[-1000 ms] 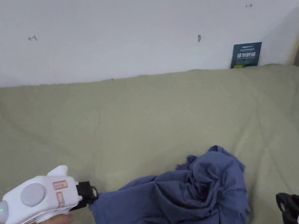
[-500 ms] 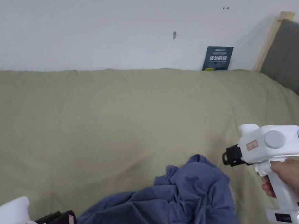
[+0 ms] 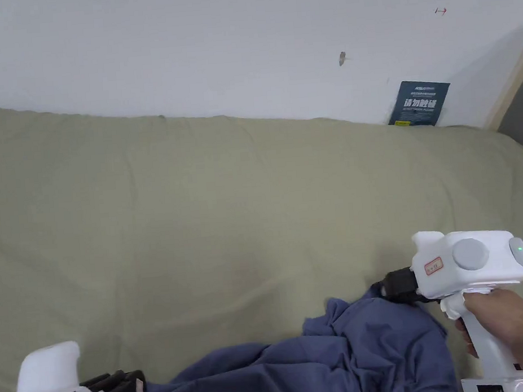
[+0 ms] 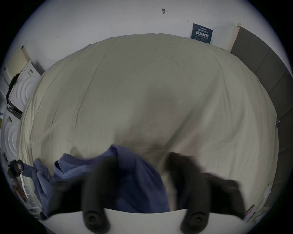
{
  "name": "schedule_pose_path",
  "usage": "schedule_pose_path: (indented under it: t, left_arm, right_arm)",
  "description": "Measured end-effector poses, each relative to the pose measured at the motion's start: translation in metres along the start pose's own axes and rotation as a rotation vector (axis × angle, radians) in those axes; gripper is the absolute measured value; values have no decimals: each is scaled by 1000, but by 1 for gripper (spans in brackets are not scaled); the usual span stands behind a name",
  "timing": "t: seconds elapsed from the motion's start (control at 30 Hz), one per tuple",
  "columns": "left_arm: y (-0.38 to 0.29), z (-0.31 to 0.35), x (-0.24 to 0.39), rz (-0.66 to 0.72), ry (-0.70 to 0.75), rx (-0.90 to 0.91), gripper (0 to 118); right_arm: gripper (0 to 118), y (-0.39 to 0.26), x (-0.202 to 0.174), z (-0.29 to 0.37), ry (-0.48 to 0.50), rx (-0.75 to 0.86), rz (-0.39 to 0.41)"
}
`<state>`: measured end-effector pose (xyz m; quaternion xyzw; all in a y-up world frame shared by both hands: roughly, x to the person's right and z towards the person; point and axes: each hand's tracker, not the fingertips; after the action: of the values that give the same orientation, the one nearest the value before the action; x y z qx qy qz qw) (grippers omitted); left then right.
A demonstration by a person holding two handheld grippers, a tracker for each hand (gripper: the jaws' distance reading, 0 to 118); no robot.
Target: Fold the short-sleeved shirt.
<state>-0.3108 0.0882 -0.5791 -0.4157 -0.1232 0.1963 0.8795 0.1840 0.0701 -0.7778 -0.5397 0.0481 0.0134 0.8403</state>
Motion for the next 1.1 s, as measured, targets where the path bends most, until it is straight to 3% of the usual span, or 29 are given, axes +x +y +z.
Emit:
schedule_pose_path:
  t: [0.07, 0.2, 0.23, 0.33, 0.4, 0.57, 0.67, 0.77, 1.1]
  left_arm:
    - [-1, -7, -1, -16, 20, 13, 2]
    - [0, -13, -1, -38, 104, 54, 2]
    - [1, -13, -7, -52, 154, 45, 2]
    - [1, -8, -4, -81, 112, 123, 2]
    - [3, -7, 2, -107, 174, 97, 2]
    - [13, 19, 23, -98, 107, 121, 2]
    - [26, 38, 25, -25, -3, 172, 2]
    - [40, 61, 42, -107, 82, 220, 2]
    - [126, 175, 99, -203, 85, 502, 1]
  right_arm:
    - [19, -6, -1, 6, -59, 44, 32]
    - [7, -21, 0, 26, -16, 78, 12]
    - [7, -24, 0, 31, -11, 81, 18]
    - [6, -29, 0, 53, -10, 135, 37]
    - [6, -35, 1, 74, 8, 194, 8]
    - [5, -45, 10, 123, 50, 328, -32]
    - [5, -48, 15, 165, 57, 397, -33]
    - [5, -48, 20, 207, 74, 469, -59]
    - [5, -25, 36, 357, 146, 716, -161]
